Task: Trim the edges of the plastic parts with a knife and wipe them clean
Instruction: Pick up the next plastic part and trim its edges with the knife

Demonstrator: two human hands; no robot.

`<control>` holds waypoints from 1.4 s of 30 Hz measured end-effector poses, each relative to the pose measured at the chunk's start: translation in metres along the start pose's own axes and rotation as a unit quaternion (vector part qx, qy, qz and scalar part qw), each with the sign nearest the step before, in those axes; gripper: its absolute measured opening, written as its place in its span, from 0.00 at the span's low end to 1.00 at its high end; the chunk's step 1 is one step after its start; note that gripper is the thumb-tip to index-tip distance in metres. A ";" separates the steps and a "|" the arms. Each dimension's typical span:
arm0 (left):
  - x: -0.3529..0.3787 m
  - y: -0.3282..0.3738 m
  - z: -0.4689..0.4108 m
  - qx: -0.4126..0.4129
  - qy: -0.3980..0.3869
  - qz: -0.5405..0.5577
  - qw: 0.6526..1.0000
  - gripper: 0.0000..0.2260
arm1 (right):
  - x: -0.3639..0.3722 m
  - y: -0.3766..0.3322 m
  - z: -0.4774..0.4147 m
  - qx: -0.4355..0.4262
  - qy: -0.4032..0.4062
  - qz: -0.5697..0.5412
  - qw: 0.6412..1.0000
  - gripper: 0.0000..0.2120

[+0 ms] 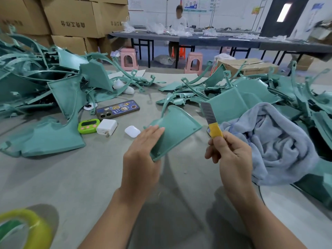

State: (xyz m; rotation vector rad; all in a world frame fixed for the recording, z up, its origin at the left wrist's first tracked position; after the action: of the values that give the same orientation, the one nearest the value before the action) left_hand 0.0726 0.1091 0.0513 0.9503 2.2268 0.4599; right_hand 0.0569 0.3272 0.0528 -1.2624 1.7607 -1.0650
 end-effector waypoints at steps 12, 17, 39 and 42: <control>-0.003 -0.009 0.001 -0.015 0.022 -0.038 0.999 0.22 | 0.014 -0.023 0.017 -0.104 -0.024 0.339 0.935 0.14; -0.001 -0.001 -0.001 -0.018 0.019 -0.054 0.998 0.23 | -0.004 -0.032 0.016 -0.130 0.039 0.272 0.953 0.14; 0.002 0.006 -0.001 0.045 -0.038 -0.038 0.998 0.28 | -0.013 0.007 -0.009 0.142 0.039 -0.052 0.988 0.17; 0.016 0.020 0.004 0.117 -0.104 -0.028 0.987 0.23 | 0.008 0.023 0.002 0.297 -0.081 -0.136 0.941 0.20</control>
State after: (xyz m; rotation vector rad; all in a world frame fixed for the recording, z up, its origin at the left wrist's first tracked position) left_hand 0.0775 0.1348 0.0522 1.0019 2.1411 0.0686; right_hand 0.0477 0.3234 0.0310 -1.1736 1.0337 -1.4634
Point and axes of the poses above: each hand's wrist, its own z-axis away from the middle knuckle, its own x-axis out of the palm, y = z × x, the point moved 5 cm from there along -z, towards the middle knuckle, and after that the axes turned 5 degrees about z, right-handed, at the moved point
